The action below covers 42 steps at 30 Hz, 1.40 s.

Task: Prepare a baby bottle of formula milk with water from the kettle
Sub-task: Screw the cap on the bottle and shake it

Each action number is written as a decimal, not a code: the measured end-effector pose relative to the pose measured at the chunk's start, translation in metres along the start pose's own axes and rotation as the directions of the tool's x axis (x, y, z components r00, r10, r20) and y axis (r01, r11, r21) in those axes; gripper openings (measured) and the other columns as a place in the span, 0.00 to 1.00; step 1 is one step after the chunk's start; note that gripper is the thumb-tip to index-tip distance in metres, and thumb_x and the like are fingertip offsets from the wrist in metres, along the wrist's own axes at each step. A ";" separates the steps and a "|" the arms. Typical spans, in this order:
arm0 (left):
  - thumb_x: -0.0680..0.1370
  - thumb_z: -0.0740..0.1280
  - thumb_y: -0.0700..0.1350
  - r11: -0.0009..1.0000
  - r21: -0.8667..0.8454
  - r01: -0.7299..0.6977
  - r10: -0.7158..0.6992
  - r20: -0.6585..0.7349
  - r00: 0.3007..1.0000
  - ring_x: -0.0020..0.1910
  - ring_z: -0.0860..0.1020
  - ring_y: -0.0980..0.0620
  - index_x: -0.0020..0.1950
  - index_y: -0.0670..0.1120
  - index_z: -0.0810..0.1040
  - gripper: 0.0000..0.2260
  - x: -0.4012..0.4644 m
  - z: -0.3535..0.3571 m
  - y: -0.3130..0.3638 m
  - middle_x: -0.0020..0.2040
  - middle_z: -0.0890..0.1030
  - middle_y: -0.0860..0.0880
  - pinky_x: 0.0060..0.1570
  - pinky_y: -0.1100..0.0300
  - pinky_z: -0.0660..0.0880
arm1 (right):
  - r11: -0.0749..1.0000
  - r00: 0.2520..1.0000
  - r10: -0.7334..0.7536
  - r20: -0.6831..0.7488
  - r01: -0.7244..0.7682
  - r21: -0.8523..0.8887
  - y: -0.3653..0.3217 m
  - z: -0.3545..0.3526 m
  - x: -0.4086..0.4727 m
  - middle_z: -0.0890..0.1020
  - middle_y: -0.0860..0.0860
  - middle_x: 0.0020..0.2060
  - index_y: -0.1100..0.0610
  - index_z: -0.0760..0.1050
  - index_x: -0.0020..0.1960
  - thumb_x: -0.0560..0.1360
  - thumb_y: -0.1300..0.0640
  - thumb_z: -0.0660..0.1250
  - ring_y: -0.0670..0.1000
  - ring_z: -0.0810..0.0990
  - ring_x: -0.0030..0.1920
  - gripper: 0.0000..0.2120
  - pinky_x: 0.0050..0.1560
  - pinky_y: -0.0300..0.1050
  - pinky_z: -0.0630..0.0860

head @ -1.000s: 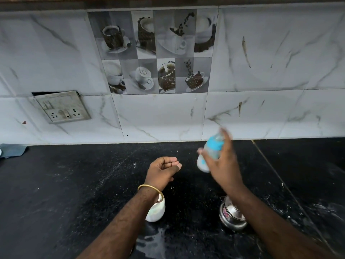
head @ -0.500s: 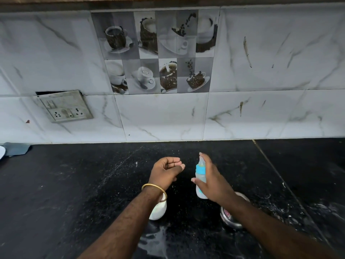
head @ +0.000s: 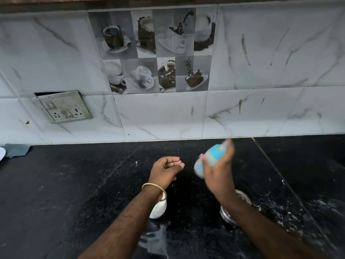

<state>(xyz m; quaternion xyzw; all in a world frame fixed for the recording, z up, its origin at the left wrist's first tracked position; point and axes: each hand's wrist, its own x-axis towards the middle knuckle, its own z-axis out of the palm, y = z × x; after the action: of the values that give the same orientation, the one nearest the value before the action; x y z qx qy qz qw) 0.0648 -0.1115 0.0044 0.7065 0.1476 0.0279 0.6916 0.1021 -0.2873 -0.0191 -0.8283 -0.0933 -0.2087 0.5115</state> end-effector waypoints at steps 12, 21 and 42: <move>0.74 0.74 0.40 1.000 0.010 -0.008 0.008 0.014 1.000 0.50 0.84 0.52 0.53 0.47 0.82 0.10 -0.002 0.003 -0.002 0.49 0.87 0.50 0.48 0.53 0.80 | 0.989 0.912 0.040 0.407 0.022 -0.146 0.010 -0.006 -0.005 0.71 0.57 0.70 0.44 0.50 0.77 0.74 0.52 0.73 0.53 0.76 0.61 0.41 0.63 0.51 0.74; 0.73 0.74 0.41 1.000 0.029 -0.005 0.005 0.014 1.000 0.52 0.85 0.51 0.54 0.48 0.82 0.10 -0.001 0.003 -0.003 0.49 0.87 0.51 0.47 0.54 0.80 | 0.988 0.916 0.065 0.395 -0.004 -0.152 0.019 -0.011 -0.013 0.70 0.56 0.71 0.44 0.49 0.78 0.74 0.52 0.73 0.52 0.74 0.64 0.42 0.66 0.49 0.72; 0.74 0.74 0.40 1.000 0.003 -0.016 0.016 -0.015 1.000 0.48 0.83 0.55 0.55 0.47 0.82 0.11 -0.005 0.002 0.001 0.50 0.86 0.50 0.45 0.55 0.80 | 0.984 0.999 0.045 0.020 -0.048 0.170 -0.003 -0.013 -0.004 0.71 0.52 0.71 0.44 0.52 0.77 0.74 0.52 0.74 0.51 0.76 0.64 0.41 0.65 0.49 0.74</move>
<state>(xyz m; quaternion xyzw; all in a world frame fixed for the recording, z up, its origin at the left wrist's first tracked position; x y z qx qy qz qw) 0.0613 -0.1148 0.0064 0.7086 0.1473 0.0385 0.6890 0.0947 -0.2969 -0.0134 -0.7852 -0.0957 -0.1813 0.5843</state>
